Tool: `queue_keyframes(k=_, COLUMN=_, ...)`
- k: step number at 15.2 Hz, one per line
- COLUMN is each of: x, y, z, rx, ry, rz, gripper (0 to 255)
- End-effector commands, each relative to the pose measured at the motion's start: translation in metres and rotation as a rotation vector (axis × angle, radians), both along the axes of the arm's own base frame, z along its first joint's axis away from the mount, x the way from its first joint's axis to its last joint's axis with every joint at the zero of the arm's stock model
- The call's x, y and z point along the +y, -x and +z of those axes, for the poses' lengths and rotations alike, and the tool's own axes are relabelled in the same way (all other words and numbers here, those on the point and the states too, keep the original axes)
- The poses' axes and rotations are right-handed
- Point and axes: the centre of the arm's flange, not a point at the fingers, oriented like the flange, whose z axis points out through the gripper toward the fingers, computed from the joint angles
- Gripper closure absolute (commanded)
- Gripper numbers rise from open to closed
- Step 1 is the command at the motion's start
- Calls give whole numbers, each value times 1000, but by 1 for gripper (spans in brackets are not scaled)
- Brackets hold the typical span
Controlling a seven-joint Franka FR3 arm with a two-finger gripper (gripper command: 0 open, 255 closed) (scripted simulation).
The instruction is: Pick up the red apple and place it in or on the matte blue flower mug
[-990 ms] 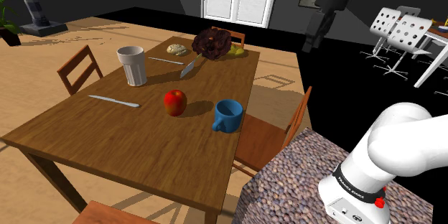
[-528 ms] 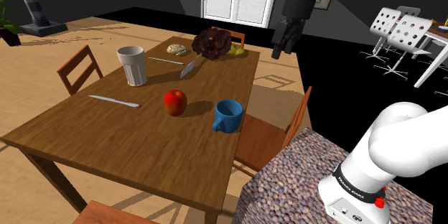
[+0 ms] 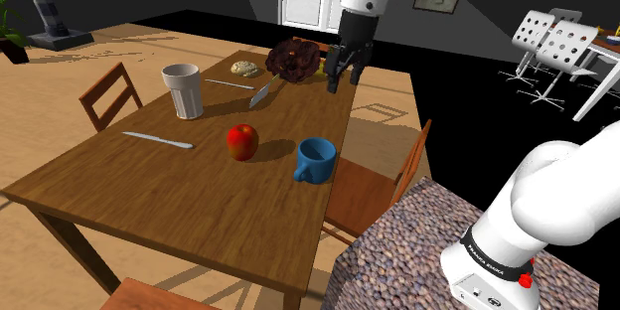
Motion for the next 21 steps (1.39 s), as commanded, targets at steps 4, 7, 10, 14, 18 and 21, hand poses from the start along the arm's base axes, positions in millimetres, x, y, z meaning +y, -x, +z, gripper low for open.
queue_keyframes(k=4, x=40, y=-46, z=-24, rx=-2, ry=2, rz=-9, gripper=0)
queue_keyframes(k=7, x=64, y=-74, z=-39, rx=-3, ry=5, rz=-13, gripper=0)
queue_keyframes(k=10, x=88, y=-102, z=-54, rx=-3, ry=7, rz=-18, gripper=0)
queue_keyframes(k=14, x=119, y=-140, z=-74, rx=-4, ry=10, rz=-24, gripper=0)
queue_keyframes(k=18, x=149, y=-178, z=-94, rx=-5, ry=12, rz=-31, gripper=0)
queue_keyframes(k=21, x=166, y=-198, z=-105, rx=-6, ry=14, rz=-34, gripper=0)
